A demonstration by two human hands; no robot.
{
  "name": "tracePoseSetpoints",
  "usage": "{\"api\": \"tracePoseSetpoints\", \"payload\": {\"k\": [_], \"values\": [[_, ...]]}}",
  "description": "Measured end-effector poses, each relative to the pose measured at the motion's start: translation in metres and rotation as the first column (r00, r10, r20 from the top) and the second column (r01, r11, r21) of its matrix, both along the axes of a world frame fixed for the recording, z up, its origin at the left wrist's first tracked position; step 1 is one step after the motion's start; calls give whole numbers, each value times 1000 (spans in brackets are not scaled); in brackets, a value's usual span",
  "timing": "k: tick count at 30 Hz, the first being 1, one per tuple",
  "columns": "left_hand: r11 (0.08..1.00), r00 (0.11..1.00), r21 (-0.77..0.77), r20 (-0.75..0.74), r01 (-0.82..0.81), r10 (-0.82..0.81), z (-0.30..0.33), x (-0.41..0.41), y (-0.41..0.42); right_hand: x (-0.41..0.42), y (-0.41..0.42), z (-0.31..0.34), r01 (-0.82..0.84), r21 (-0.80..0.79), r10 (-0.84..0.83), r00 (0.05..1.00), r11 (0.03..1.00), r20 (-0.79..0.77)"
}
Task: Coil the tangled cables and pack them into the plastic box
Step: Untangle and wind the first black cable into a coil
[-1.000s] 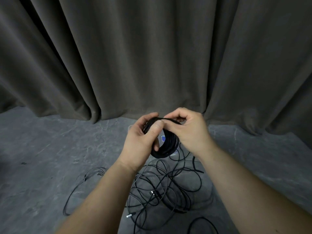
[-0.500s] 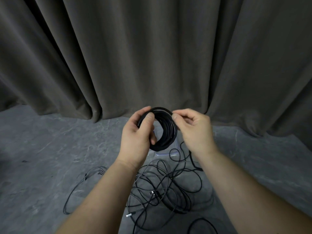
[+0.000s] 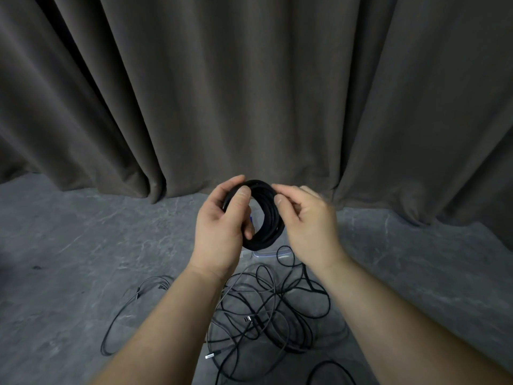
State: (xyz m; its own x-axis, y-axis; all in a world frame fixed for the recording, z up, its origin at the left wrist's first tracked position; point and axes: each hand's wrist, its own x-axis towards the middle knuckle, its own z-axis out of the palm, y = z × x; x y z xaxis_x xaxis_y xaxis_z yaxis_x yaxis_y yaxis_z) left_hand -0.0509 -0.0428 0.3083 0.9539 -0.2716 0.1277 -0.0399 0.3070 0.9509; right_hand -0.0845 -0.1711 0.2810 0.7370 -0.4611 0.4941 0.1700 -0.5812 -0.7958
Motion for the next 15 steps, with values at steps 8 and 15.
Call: {"api": "tracePoseSetpoints", "payload": {"k": [8, 15], "values": [[996, 996, 64, 69, 59, -64, 2, -9, -7, -4, 23, 11, -147, 584, 203, 979, 799, -32], [981, 986, 126, 58, 150, -159, -1, -16, -9, -1, 16, 9, -89, 486, 109, 994, 870, -13]]}}
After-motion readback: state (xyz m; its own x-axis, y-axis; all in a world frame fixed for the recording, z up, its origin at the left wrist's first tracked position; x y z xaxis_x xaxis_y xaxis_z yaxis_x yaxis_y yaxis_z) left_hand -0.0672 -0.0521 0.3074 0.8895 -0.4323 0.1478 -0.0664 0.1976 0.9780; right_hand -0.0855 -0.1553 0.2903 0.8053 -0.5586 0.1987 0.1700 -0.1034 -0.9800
